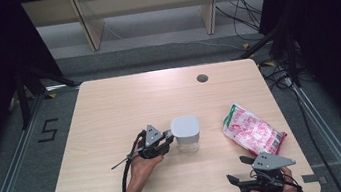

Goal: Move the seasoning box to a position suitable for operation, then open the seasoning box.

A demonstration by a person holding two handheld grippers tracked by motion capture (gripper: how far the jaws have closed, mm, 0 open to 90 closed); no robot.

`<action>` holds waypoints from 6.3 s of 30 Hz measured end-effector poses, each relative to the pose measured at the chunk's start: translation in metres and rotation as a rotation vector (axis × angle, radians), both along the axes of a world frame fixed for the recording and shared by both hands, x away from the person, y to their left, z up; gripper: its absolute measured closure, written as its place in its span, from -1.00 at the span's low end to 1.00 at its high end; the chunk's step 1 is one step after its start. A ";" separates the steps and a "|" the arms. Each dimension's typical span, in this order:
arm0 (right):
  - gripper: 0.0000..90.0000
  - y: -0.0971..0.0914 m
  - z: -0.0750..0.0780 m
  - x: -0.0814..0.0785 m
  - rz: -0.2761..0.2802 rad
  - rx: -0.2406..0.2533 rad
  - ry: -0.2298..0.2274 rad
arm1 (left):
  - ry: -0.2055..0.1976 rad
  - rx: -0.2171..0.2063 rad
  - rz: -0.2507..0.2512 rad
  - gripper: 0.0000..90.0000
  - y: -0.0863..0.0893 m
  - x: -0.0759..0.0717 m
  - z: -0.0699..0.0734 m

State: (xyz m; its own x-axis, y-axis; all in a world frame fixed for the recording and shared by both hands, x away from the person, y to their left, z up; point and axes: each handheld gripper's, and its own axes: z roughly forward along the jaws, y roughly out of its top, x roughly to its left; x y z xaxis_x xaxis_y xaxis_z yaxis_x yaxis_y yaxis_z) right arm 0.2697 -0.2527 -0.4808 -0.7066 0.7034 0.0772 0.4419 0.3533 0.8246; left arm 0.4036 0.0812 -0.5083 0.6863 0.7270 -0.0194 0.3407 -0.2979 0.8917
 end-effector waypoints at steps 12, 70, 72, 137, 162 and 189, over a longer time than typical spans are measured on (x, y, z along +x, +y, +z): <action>-0.51 0.000 -0.001 0.001 -0.015 0.003 -0.010 | 0.017 -0.025 -0.036 -0.31 0.013 -0.011 0.003; -0.60 0.001 -0.004 0.001 -0.033 -0.027 -0.004 | -0.107 -0.094 -0.137 0.92 0.007 -0.007 0.062; -0.60 0.001 -0.004 0.001 -0.025 -0.021 0.001 | -0.105 -0.102 -0.138 0.92 0.006 -0.006 0.061; 1.00 0.061 0.028 0.100 0.045 0.047 -0.187 | -0.083 -0.154 -0.124 0.93 0.015 -0.004 0.056; 1.00 0.082 0.043 0.106 0.073 0.048 -0.203 | -0.075 -0.121 -0.096 0.06 0.037 -0.025 0.060; 1.00 0.127 0.061 0.114 0.148 0.072 -0.252 | -0.006 -0.056 -0.072 -0.47 0.074 -0.081 0.008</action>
State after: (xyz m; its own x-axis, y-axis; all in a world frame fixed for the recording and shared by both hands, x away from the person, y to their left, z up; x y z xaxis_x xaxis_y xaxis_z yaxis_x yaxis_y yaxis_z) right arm 0.3841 -0.1256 -0.4199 -0.8042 0.5905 -0.0675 0.1684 0.3353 0.9269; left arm 0.3227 0.1549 -0.5002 0.7368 0.6739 -0.0544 0.3153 -0.2713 0.9094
